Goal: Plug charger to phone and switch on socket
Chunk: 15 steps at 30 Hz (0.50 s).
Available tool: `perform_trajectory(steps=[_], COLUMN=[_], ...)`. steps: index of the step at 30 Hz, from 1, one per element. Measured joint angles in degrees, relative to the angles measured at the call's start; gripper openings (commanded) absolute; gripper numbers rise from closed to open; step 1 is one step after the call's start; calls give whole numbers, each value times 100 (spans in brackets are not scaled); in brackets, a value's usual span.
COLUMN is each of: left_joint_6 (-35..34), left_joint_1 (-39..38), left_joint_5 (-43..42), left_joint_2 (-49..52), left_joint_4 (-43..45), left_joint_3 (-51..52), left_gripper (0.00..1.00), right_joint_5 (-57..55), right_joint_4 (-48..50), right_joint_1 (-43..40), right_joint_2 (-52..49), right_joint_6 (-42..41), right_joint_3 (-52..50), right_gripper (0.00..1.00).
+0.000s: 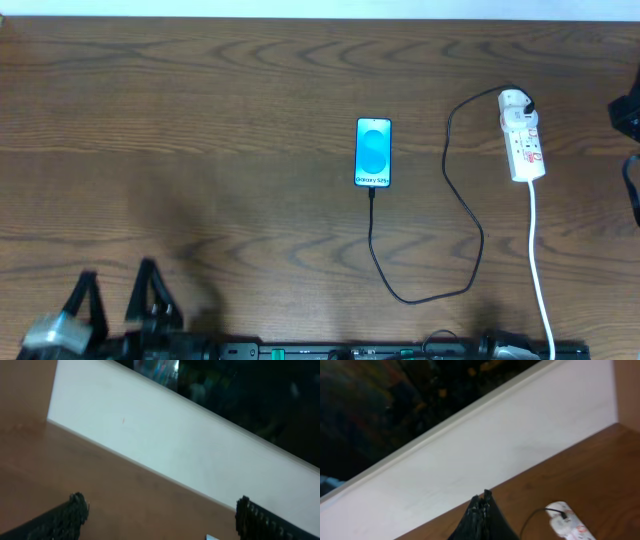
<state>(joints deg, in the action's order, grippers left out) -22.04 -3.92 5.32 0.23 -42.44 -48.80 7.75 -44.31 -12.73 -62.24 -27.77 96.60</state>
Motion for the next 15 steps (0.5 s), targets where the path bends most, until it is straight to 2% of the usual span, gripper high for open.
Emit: perform_trajectory(steps=[9, 15], left_joint_6=[2, 7], left_joint_1=[0, 0], left_joint_5=[2, 0], left_joint_2=[15, 20], left_joint_4=[1934, 3075], left_joint_3=[2422, 3639], left_gripper=[96, 96], right_joint_5=[393, 461], right_joint_4=[-2, -24], right_joint_1=[160, 713], right_joint_2=[0, 0], right_joint_6=[0, 48], right_joint_3=[-2, -2], right_gripper=[2, 5])
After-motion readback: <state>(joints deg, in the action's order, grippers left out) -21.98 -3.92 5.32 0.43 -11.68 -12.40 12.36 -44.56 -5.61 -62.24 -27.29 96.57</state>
